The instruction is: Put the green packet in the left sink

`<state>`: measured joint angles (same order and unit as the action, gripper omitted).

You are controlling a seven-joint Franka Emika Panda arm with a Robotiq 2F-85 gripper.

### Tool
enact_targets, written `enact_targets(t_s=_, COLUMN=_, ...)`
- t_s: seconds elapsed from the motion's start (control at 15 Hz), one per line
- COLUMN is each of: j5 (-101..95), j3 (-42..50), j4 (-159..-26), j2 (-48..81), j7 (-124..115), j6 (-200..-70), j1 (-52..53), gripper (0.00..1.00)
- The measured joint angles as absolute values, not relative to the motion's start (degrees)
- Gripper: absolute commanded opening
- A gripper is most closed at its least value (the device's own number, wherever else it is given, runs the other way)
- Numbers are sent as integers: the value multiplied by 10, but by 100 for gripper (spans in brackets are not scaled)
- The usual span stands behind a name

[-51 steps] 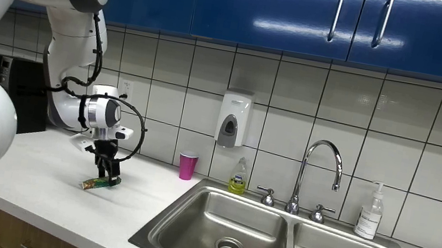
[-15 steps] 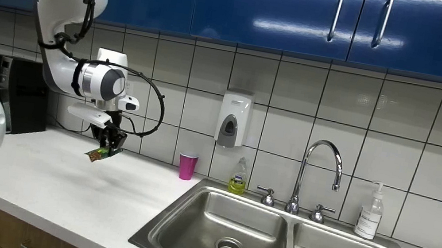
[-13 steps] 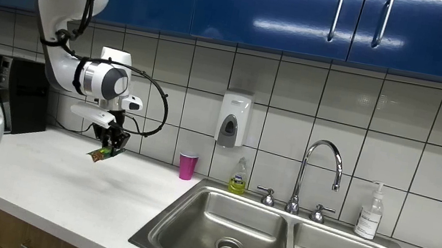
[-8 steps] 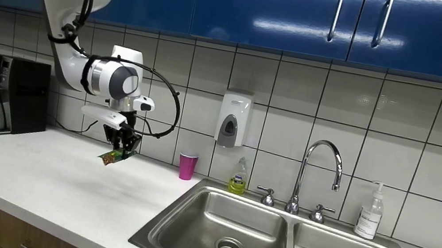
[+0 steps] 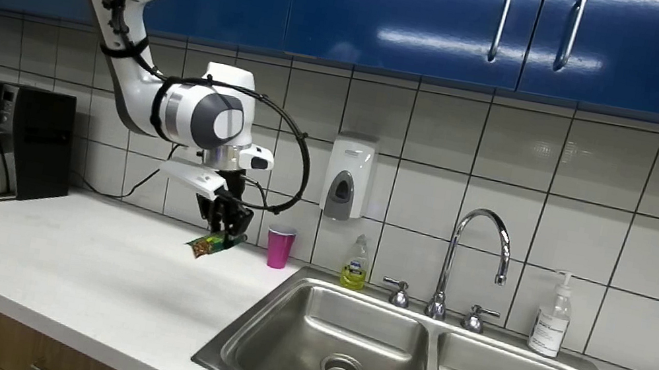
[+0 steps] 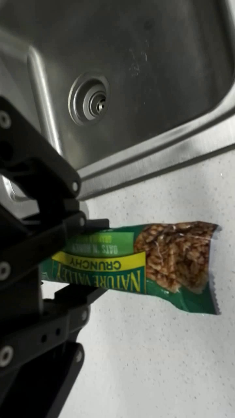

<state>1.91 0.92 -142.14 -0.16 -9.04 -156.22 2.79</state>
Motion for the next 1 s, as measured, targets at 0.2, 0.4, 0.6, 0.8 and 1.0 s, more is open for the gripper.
enact_targets(t_s=0.2, j5=19, j3=39, j4=-1440, j2=-28, j7=-66, j6=-1562, j1=-4, gripper=15)
enact_targets(t_s=0.4, j5=19, j3=73, j4=-1445, j2=-38, j7=-33, j6=-1563, j1=-39, gripper=15)
enact_targets(t_s=0.6, j5=19, j3=103, j4=-1443, j2=-35, j7=-5, j6=-1564, j1=-67, gripper=15)
enact_targets(t_s=0.8, j5=23, j3=120, j4=-1435, j2=-18, j7=12, j6=-1569, j1=-82, gripper=15)
enact_targets(t_s=1.0, j5=42, j3=123, j4=-1416, j2=19, j7=23, j6=-1579, j1=-85, gripper=15)
